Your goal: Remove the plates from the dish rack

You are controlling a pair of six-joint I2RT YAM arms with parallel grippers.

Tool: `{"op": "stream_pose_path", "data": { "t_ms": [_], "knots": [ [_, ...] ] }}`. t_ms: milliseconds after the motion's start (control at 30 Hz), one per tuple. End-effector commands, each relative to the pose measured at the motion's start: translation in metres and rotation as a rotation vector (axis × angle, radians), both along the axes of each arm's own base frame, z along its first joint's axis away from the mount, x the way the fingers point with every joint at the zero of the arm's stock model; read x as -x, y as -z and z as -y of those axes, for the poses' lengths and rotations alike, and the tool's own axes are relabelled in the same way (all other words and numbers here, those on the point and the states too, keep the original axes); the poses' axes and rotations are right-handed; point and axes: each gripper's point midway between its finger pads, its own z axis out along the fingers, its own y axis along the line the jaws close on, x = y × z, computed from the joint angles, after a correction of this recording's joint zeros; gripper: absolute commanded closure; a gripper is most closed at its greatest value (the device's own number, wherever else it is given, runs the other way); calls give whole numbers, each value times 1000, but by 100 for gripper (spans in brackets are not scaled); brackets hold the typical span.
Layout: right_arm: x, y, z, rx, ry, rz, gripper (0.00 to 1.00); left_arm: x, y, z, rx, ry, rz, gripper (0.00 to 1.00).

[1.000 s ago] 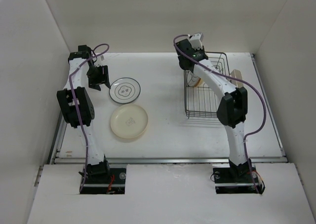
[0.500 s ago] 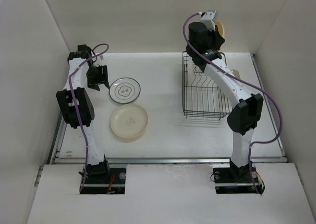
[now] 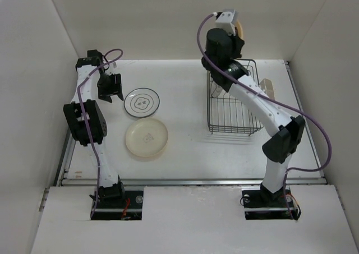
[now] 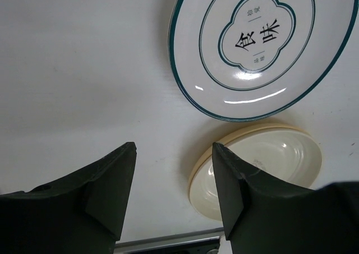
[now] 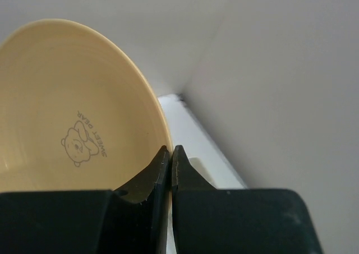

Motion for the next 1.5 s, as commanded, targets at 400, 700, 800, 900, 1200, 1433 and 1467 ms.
{"op": "stream_pose_path", "data": {
  "t_ms": [400,700,800,900,1200,1433,1467],
  "knots": [
    [115,193,-330,-611,-1494,-624,100,12,-65,-38,-1,-89,127,42],
    [109,287,-355,-596,-1398,-813,83,20,-57,-36,5,-90,101,42],
    [115,316,-355,-484,-1336,-869,51,23,-57,-39,6,-99,92,42],
    [118,330,-348,-381,-1257,-886,39,23,-57,-39,6,-99,92,42],
    [66,192,-293,-570,-1017,-463,26,22,-63,-39,2,-99,110,42],
    [9,130,-156,-682,-617,-280,23,26,-74,-38,-2,-98,130,41],
    [2,141,-140,-666,-544,-290,23,26,-74,-38,-2,-98,130,41]
  ]
}}
